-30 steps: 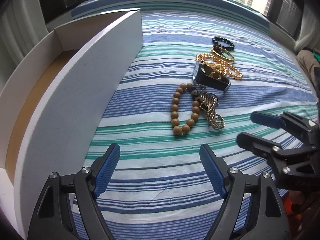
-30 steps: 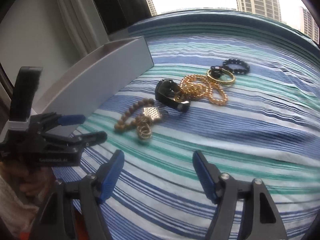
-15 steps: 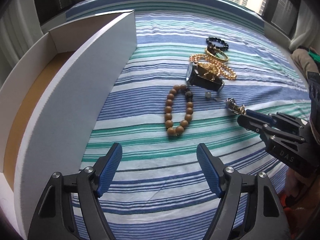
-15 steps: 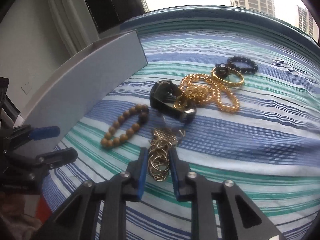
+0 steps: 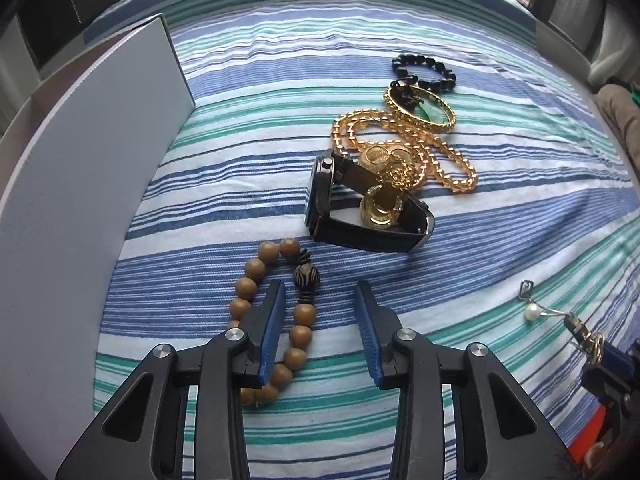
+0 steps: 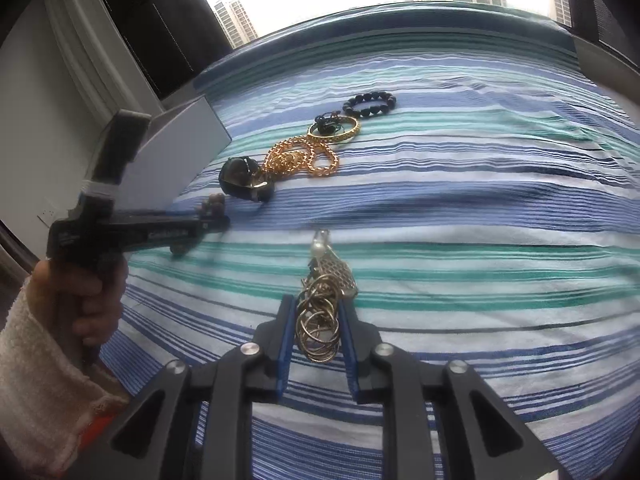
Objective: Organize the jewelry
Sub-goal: 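Grasp the wooden bead bracelet with the left tool while the right tool grasps the keyring cluster, then carry the wooden bracelet and keyrings into the white box and release both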
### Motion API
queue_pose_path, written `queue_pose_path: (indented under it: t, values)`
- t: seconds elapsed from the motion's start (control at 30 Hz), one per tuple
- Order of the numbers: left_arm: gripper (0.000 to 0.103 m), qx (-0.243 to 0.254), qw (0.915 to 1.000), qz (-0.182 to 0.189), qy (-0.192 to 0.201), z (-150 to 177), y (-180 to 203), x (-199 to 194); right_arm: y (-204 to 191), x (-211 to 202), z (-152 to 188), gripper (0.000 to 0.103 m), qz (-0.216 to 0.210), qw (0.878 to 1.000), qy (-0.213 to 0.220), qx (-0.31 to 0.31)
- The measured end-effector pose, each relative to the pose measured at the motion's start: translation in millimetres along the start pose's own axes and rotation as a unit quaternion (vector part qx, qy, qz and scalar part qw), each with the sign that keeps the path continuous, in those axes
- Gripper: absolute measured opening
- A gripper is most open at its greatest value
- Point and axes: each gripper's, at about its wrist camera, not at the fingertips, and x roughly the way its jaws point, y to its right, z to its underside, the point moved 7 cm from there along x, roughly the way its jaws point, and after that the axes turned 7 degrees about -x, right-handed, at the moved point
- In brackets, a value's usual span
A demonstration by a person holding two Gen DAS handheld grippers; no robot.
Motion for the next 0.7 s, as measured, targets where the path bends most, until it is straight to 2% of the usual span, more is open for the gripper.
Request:
queue_pose_path:
  t: [0.07,0.1,0.13,0.2,0.27,0.43,0.57,0.7]
  values:
    - [0.034,-0.006,1.0,-0.004,0.002,-5,0,2,0,-7,0,0.022,-0.003,1.0,0.005,0.0]
    - [0.015,-0.009,0.9999,-0.005,0.003,-6,0,2,0,-10,1,0.022,-0.004,1.0,0.008,0.0]
    - [0.012,-0.013,0.9999,0.005,-0.002,-5,0,2,0,-13,0,0.022,-0.006,1.0,0.011,0.001]
    - [0.011,-0.03,0.9991,0.027,-0.01,-1,-4,-1,1,-18,-3,0.022,-0.007,1.0,0.017,0.004]
    - [0.011,-0.059,0.9957,0.069,-0.018,4,-10,-7,2,-23,-5,0.022,-0.014,1.0,0.019,0.008]
    - [0.011,-0.124,0.9785,0.164,-0.006,12,-29,-50,5,-29,-19,0.022,-0.051,0.998,0.012,0.029]
    - [0.011,-0.161,0.9658,0.202,0.025,17,-54,-94,1,-33,-41,0.022,-0.078,0.996,0.008,0.034]
    - [0.011,-0.189,0.9535,0.225,0.066,18,-82,-145,-21,-39,-73,0.022,-0.104,0.994,0.006,0.012]
